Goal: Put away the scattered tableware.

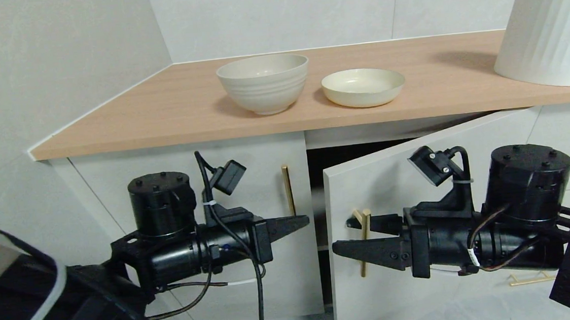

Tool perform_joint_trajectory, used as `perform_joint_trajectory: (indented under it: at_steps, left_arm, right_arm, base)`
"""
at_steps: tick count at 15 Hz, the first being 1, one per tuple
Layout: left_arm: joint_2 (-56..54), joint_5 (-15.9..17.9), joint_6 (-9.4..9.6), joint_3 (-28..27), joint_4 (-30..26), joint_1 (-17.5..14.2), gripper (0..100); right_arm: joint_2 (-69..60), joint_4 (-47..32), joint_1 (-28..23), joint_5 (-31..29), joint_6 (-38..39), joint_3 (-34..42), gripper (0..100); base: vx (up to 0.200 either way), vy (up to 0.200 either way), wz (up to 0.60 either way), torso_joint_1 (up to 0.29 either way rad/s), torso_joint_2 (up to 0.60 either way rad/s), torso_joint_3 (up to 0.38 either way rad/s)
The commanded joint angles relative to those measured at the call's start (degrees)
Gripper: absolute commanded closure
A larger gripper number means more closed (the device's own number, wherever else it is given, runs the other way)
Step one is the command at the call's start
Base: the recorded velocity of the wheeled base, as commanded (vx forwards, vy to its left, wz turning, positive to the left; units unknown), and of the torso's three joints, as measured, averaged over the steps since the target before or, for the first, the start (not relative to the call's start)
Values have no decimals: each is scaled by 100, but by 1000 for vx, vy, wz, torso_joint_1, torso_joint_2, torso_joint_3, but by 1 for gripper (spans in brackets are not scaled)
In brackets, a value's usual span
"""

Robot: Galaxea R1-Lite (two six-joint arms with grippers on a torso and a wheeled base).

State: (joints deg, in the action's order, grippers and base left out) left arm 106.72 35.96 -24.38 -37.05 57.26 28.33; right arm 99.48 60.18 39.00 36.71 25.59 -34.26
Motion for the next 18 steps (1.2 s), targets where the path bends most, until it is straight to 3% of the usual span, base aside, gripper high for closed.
perform_joint_trajectory:
  at_steps: [1, 2, 4, 9, 12, 15, 18]
  left_arm:
    - [939, -248, -163, 48, 910, 111, 100]
    - [1264, -450, -163, 75, 1507, 164, 100]
    - [1536, -652, -163, 66, 1956, 357, 100]
    - [1686, -757, -146, 84, 2949, 480, 100]
    - [1703, -757, -146, 119, 3274, 542, 100]
    - [1668, -757, -137, 172, 3274, 665, 100]
    - [1686, -757, -128, 172, 3274, 700, 100]
  right_arm:
    - [-7, 11, 11, 3, -1, -2, 0]
    - [-7, 11, 11, 12, -1, -2, 0]
    - [-7, 11, 11, 12, -1, -2, 0]
    - [-16, 11, 11, 12, -36, 59, 0]
    - [-25, 2, -15, 12, -159, 86, 0]
    - [-16, -42, -164, 12, -669, 270, 0]
    - [-33, -42, -323, 12, -678, 323, 0]
  base:
    - [0, 0, 0, 0, 0, 0]
    - [0, 0, 0, 0, 0, 0]
    - [0, 0, 0, 0, 0, 0]
    - [0, 0, 0, 0, 0, 0]
    - [0, 0, 0, 0, 0, 0]
    - [0, 0, 0, 0, 0, 0]
    - [0, 0, 0, 0, 0, 0]
